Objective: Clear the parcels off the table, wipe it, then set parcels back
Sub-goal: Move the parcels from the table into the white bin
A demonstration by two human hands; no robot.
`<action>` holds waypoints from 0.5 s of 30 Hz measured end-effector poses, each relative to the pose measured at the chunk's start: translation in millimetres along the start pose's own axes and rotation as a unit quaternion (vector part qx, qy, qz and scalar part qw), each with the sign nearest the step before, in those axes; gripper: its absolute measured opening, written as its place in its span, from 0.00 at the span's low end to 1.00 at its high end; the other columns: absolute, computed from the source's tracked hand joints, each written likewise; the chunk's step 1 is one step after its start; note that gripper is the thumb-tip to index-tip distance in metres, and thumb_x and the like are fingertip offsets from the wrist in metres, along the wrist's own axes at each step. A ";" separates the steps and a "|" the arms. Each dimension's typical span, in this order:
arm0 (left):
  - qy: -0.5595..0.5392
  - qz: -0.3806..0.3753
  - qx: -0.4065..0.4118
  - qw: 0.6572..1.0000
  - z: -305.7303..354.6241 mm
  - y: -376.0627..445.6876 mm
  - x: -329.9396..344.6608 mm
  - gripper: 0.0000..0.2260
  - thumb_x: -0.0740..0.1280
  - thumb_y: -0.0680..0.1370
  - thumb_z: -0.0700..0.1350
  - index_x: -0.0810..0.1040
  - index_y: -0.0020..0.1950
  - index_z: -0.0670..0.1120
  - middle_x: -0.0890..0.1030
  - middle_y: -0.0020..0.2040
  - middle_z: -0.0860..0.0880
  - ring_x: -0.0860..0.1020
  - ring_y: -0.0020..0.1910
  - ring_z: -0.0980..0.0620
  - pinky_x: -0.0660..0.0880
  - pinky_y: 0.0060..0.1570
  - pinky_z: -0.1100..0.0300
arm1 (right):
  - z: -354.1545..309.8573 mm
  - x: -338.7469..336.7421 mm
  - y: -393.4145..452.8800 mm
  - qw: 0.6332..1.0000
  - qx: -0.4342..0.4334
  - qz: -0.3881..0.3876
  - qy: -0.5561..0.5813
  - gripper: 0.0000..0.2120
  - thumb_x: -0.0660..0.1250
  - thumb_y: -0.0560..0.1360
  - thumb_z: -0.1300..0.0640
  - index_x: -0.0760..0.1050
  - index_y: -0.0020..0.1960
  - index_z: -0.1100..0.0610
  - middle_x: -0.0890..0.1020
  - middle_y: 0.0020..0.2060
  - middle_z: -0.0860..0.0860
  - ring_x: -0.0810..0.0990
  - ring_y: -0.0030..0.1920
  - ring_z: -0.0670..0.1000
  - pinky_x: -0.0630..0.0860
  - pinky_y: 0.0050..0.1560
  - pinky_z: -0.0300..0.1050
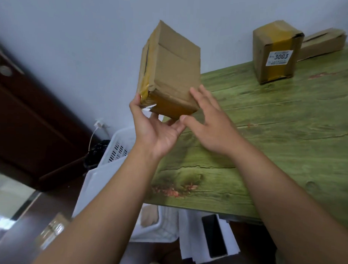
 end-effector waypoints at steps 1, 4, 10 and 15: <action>-0.012 -0.005 -0.001 1.000 2.5 -5.1 -5.3 0.35 0.63 0.72 0.67 0.71 0.71 0.46 0.75 0.64 0.35 0.77 0.60 0.33 0.68 0.66 0.42 | -2.6 3.6 0.4 1.000 -0.005 -0.005 0.002 0.35 0.64 0.78 0.43 0.49 0.80 0.43 0.48 0.80 0.43 0.49 0.79 0.46 0.50 0.75 0.46; -0.045 -0.008 0.006 0.999 7.4 -19.9 -20.0 0.35 0.63 0.72 0.67 0.72 0.70 0.45 0.79 0.58 0.36 0.78 0.60 0.34 0.73 0.62 0.42 | -12.9 18.0 1.0 1.000 -0.021 -0.016 0.007 0.39 0.64 0.79 0.45 0.43 0.80 0.44 0.47 0.80 0.44 0.47 0.78 0.43 0.47 0.71 0.39; -0.075 0.021 0.017 0.997 22.2 -43.9 -57.4 0.34 0.61 0.71 0.70 0.74 0.66 0.45 0.78 0.57 0.35 0.77 0.63 0.38 0.70 0.67 0.46 | -33.1 56.1 -2.3 0.997 -0.052 -0.042 0.047 0.42 0.66 0.78 0.46 0.40 0.80 0.48 0.49 0.80 0.45 0.50 0.77 0.42 0.50 0.68 0.34; -0.079 0.036 0.022 0.996 43.4 -65.8 -100.1 0.32 0.62 0.72 0.68 0.72 0.65 0.46 0.76 0.60 0.37 0.68 0.71 0.40 0.60 0.72 0.51 | -40.9 90.3 -8.0 0.992 -0.060 -0.108 0.003 0.47 0.66 0.75 0.39 0.38 0.80 0.47 0.53 0.79 0.45 0.60 0.76 0.48 0.64 0.70 0.47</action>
Point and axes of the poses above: each hand's wrist, its own y-axis towards the middle knuckle, its own x-axis out of the palm, z = x × y, the point moved 1 cm from there along y, towards the middle knuckle
